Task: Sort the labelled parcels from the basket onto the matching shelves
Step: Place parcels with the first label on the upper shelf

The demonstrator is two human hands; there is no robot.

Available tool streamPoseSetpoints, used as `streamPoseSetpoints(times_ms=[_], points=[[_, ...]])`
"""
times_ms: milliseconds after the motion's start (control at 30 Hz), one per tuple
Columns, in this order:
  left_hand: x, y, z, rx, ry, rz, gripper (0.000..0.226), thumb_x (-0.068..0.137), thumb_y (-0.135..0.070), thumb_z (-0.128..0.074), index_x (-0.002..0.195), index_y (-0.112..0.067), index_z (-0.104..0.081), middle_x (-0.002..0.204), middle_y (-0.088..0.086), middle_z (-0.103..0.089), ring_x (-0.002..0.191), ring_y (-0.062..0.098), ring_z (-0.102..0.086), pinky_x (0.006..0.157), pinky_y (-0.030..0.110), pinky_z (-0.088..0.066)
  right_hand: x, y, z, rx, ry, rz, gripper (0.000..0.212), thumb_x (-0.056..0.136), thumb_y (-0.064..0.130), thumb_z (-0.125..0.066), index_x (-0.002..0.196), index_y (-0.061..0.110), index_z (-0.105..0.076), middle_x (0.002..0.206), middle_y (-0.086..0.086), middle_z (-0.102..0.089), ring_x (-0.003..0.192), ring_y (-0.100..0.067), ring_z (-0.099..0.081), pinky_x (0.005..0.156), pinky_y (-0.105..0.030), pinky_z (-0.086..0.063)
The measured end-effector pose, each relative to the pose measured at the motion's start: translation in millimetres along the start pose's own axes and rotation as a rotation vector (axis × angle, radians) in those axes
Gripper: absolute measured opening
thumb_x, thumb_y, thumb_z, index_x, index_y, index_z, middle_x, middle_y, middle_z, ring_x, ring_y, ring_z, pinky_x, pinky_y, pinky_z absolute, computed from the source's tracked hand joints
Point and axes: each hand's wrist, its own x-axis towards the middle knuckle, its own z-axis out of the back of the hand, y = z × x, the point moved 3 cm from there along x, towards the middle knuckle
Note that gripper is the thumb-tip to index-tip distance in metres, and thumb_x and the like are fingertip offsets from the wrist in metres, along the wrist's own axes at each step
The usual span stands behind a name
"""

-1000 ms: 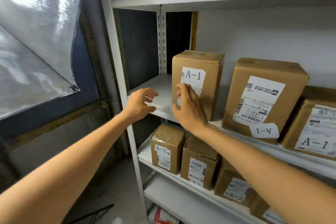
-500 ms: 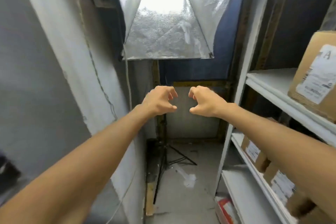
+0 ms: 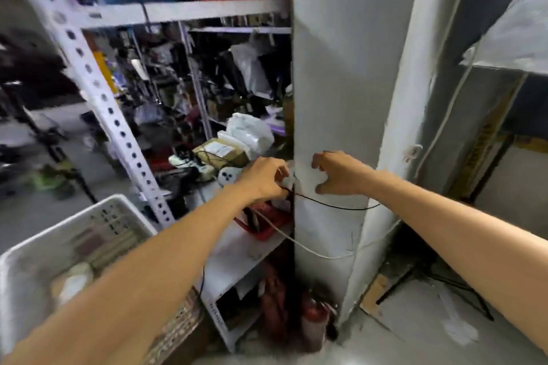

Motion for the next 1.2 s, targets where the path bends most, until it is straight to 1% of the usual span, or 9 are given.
streamPoseSetpoints(times_ms=[133, 300, 400, 533, 667, 767, 867, 1033, 1200], points=[[-77, 84, 35, 0.037, -0.037, 0.146, 0.046, 0.069, -0.036, -0.078, 0.110, -0.023, -0.063, 0.101, -0.004, -0.066, 0.091, 0.018, -0.062, 0.078, 0.037, -0.054, 28, 98, -7, -0.028, 0.034, 0.227, 0.048, 0.080, 0.029, -0.067, 0.122, 0.009, -0.053, 0.118, -0.010, -0.059, 0.105, -0.028, -0.057, 0.085, -0.035, -0.049], [-200, 175, 87, 0.106, -0.091, 0.379, 0.041, 0.067, -0.036, -0.079, 0.104, -0.024, -0.065, 0.093, -0.004, -0.064, 0.086, 0.017, -0.061, 0.077, 0.036, -0.054, 48, 233, -17, -0.010, 0.122, 0.396, 0.046, 0.079, 0.025, -0.071, 0.116, 0.003, -0.053, 0.111, -0.016, -0.058, 0.098, -0.032, -0.056, 0.086, -0.044, -0.049], [-269, 212, 121, 0.085, -0.093, 0.511, 0.041, 0.070, -0.028, -0.081, 0.108, -0.021, -0.066, 0.096, -0.003, -0.066, 0.087, 0.017, -0.063, 0.078, 0.032, -0.054, 51, 317, -31, -0.020, 0.184, 0.490, 0.047, 0.081, 0.030, -0.072, 0.116, 0.005, -0.053, 0.112, -0.012, -0.057, 0.099, -0.030, -0.054, 0.084, -0.041, -0.047], [-345, 250, 151, 0.079, -0.097, 0.644, 0.046, 0.071, -0.029, -0.082, 0.113, -0.023, -0.063, 0.102, 0.000, -0.068, 0.091, 0.020, -0.064, 0.081, 0.037, -0.055, 47, 414, -62, 0.000, 0.253, 0.574, 0.052, 0.081, 0.031, -0.074, 0.122, 0.006, -0.053, 0.117, -0.010, -0.056, 0.102, -0.027, -0.055, 0.086, -0.040, -0.051], [-402, 280, 168, 0.095, -0.102, 0.720, 0.048, 0.072, -0.029, -0.080, 0.115, -0.021, -0.061, 0.105, 0.001, -0.067, 0.093, 0.021, -0.063, 0.083, 0.039, -0.055, 40, 489, -81, 0.046, 0.265, 0.656, 0.045, 0.082, 0.023, -0.071, 0.121, 0.008, -0.056, 0.113, -0.006, -0.059, 0.100, -0.022, -0.057, 0.084, -0.030, -0.048], [-426, 301, 177, 0.095, -0.110, 0.746, 0.049, 0.074, -0.029, -0.079, 0.118, -0.020, -0.060, 0.107, 0.000, -0.066, 0.095, 0.021, -0.062, 0.082, 0.037, -0.054, 44, 529, -92, 0.047, 0.240, 0.691, 0.041, 0.077, 0.026, -0.071, 0.114, 0.009, -0.062, 0.108, -0.007, -0.063, 0.096, -0.022, -0.060, 0.084, -0.033, -0.052], [-433, 323, 184, 0.081, -0.116, 0.769, 0.049, 0.075, -0.029, -0.079, 0.119, -0.020, -0.060, 0.107, 0.001, -0.066, 0.095, 0.020, -0.062, 0.080, 0.036, -0.053, 53, 555, -104, 0.047, 0.269, 0.725, 0.041, 0.076, 0.023, -0.073, 0.111, 0.008, -0.062, 0.096, -0.002, -0.057, 0.088, -0.018, -0.055, 0.075, -0.029, -0.049], [-412, 364, 189, 0.074, -0.136, 0.781, 0.050, 0.073, -0.031, -0.080, 0.117, -0.021, -0.060, 0.107, 0.000, -0.065, 0.094, 0.020, -0.062, 0.082, 0.038, -0.054, 99, 574, -116, -0.013, 0.253, 0.747, 0.050, 0.073, 0.028, -0.076, 0.116, 0.010, -0.059, 0.105, -0.006, -0.062, 0.092, -0.021, -0.058, 0.076, -0.033, -0.052], [-367, 413, 193, 0.093, -0.158, 0.783, 0.049, 0.073, -0.032, -0.080, 0.117, -0.021, -0.060, 0.108, 0.000, -0.066, 0.096, 0.019, -0.062, 0.083, 0.040, -0.055, 163, 585, -120, -0.080, 0.261, 0.767, 0.054, 0.078, 0.030, -0.075, 0.122, 0.007, -0.053, 0.102, -0.007, -0.053, 0.093, -0.022, -0.051, 0.071, -0.031, -0.042]])
